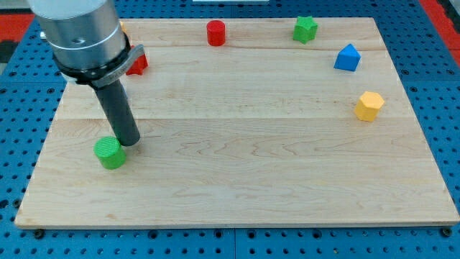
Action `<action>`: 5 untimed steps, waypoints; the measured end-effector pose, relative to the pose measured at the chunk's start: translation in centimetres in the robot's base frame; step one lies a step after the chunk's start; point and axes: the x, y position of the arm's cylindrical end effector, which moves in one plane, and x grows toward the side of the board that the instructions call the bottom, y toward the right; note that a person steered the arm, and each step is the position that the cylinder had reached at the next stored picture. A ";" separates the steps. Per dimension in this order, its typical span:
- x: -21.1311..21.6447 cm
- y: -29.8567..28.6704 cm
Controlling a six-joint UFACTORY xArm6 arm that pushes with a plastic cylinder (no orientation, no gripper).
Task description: Place the blue triangle horizontally at the right of the green circle
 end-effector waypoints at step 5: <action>-6.6 10.3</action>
